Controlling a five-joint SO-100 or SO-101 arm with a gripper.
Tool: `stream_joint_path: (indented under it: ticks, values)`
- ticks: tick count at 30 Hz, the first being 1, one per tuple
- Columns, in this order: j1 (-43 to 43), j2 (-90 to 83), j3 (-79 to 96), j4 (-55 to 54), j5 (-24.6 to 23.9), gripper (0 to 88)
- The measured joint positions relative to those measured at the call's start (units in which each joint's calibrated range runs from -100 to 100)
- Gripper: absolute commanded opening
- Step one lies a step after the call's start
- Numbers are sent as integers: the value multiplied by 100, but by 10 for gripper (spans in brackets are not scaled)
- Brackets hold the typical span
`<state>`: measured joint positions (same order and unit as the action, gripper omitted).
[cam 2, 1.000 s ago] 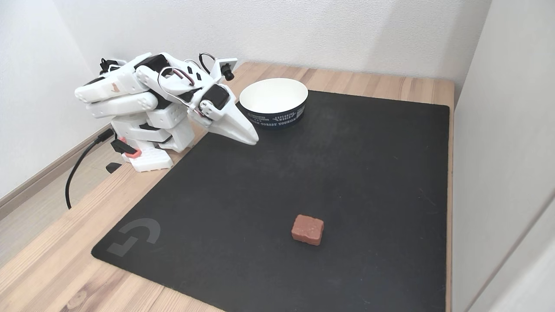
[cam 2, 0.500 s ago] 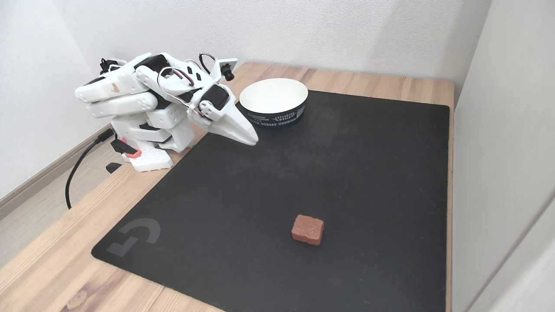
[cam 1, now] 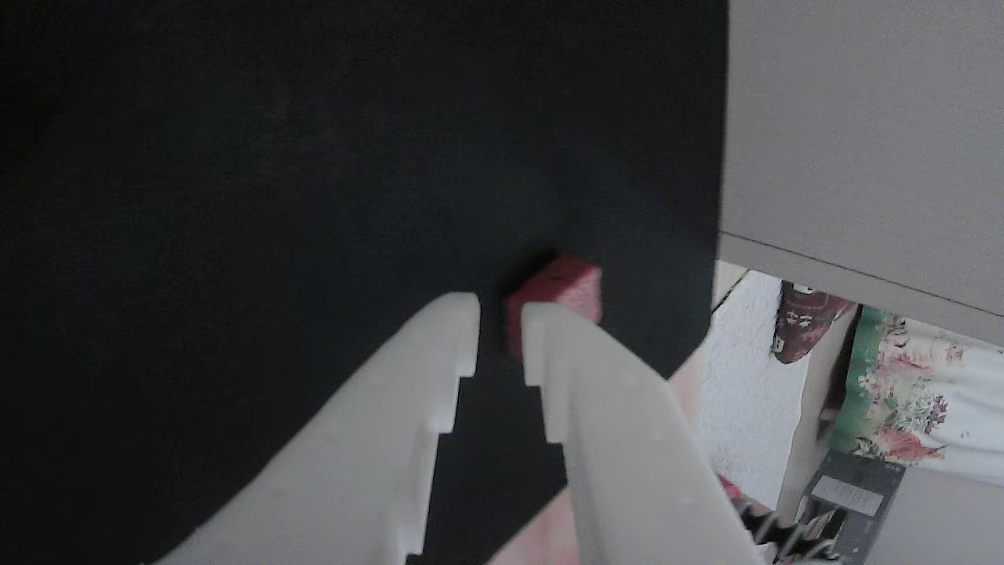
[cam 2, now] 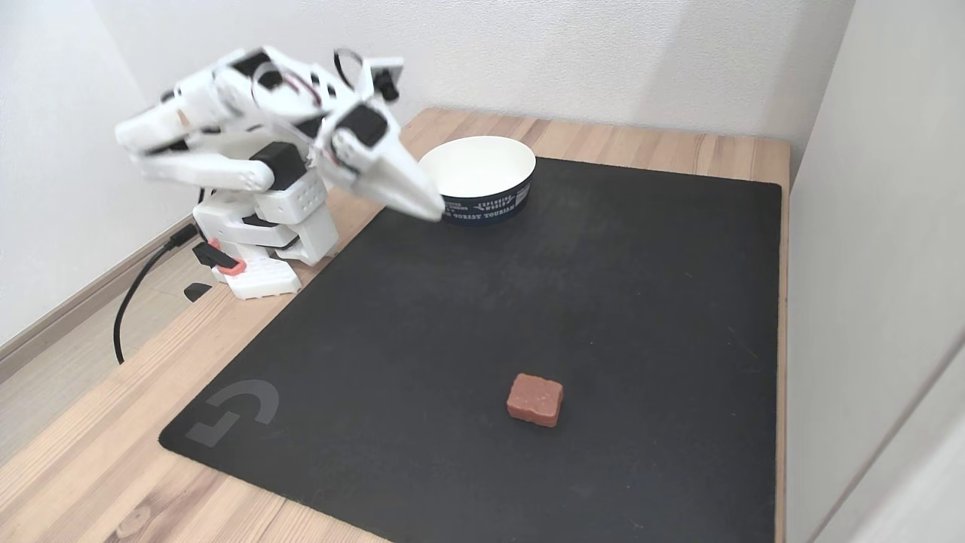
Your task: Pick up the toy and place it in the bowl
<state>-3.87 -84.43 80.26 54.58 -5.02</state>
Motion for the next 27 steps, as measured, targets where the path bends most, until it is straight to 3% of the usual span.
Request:
stream_joint_path:
  ticks: [15, 27]
  values:
    - [1265, 2789, -2579, -17, -5, 23]
    - [1606, 5679, -5224, 84, 0, 23]
